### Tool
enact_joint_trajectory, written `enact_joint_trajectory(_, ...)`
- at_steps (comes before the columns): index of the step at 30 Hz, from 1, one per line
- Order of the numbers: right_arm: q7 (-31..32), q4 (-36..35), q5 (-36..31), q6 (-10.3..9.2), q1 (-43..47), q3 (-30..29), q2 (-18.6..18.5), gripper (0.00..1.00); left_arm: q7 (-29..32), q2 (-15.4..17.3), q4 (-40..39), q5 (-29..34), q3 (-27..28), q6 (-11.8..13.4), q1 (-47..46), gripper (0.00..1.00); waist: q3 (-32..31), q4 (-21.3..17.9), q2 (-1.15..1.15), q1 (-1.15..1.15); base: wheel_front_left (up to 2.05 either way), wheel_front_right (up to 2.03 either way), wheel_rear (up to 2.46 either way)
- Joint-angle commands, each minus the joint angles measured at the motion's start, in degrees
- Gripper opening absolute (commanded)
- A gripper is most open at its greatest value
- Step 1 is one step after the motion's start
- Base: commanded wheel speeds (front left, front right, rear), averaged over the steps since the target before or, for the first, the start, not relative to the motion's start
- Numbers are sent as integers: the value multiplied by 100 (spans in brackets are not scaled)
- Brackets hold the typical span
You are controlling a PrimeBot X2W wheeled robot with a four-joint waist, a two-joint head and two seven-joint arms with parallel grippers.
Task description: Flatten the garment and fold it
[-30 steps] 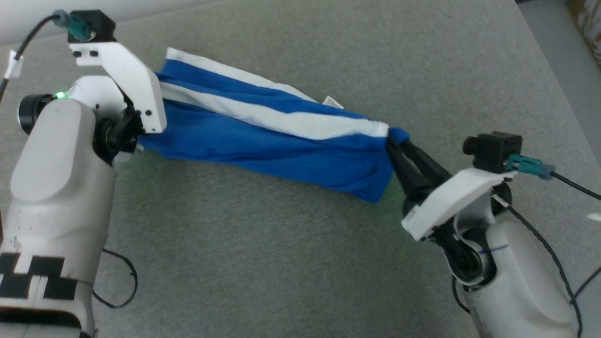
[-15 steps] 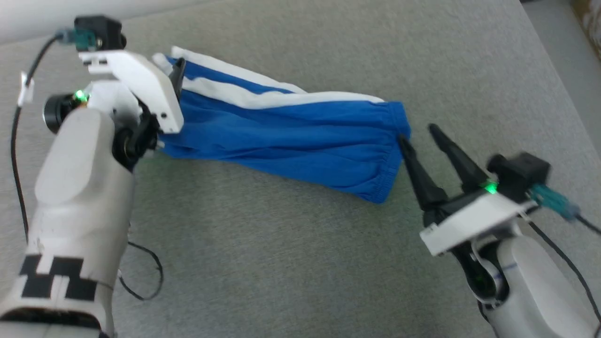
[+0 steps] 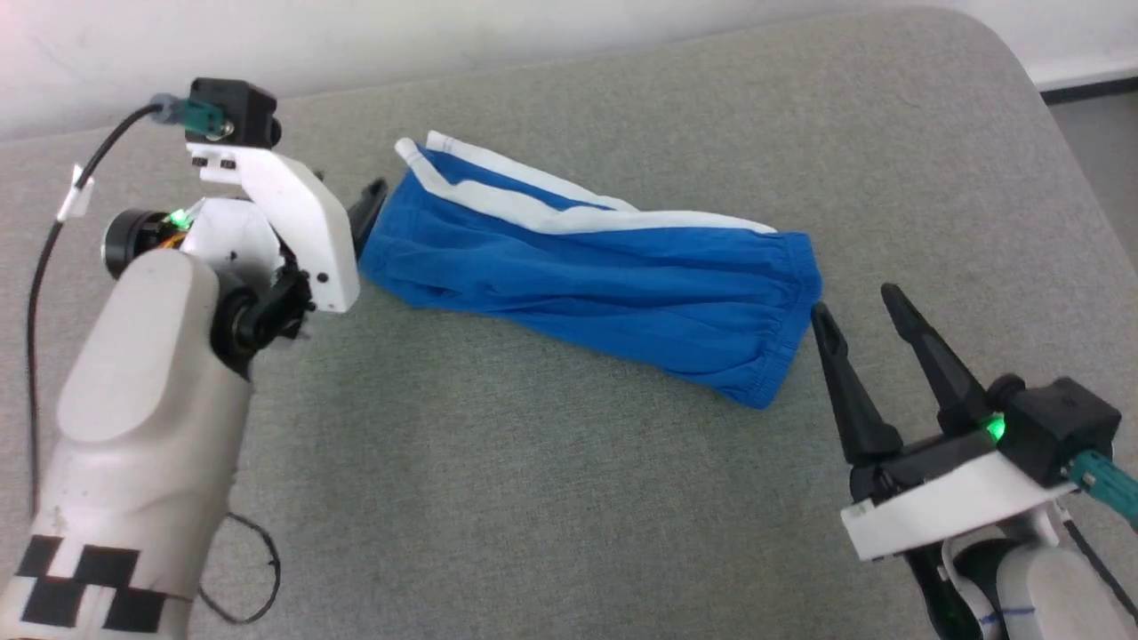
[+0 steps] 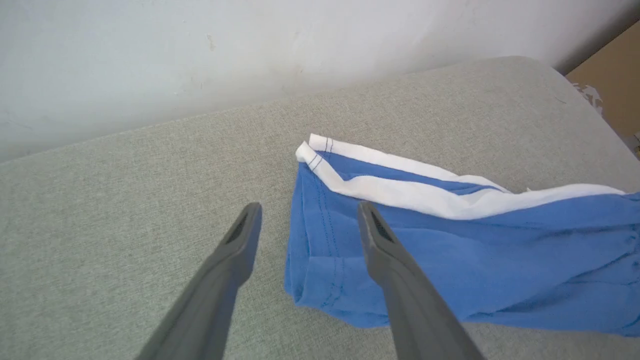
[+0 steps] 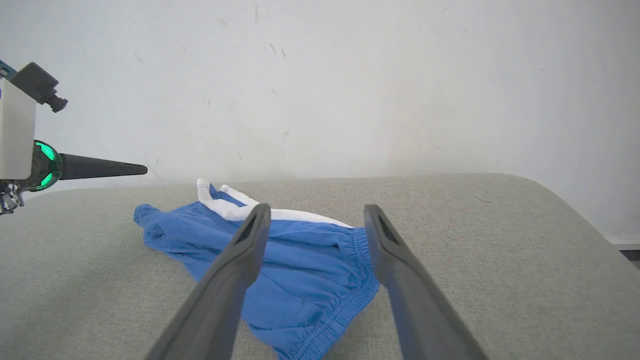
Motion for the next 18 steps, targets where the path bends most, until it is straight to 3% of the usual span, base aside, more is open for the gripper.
enact_joint_trajectory(1, 18, -55, -31, -4, 51, -8, 33, 100, 93, 38, -19, -26, -32, -34, 89, 100, 3, -23, 0, 1, 0, 0, 0)
enact_joint_trajectory(8, 106, -261, -94, -4, 148, 28, 145, 100, 1143, 323, 118, -183, -167, -44, 160, 100, 231, -370, 0, 1, 0, 0, 0)
enact_joint_trajectory(13, 75, -188, -60, -4, 149, 64, 213, 100, 1425, 344, 350, -282, -230, -52, 256, 100, 348, -551, 0, 1, 0, 0, 0)
enact_joint_trajectory(17, 115, -83, -39, -4, 161, 14, 238, 100, 1987, 299, 510, -497, -316, -70, 439, 100, 360, -601, 0, 1, 0, 0, 0)
enact_joint_trajectory(18, 133, -74, -25, -4, 158, 0, 238, 100, 2097, 283, 506, -559, -314, -64, 481, 73, 361, -599, 0, 1, 0, 0, 0)
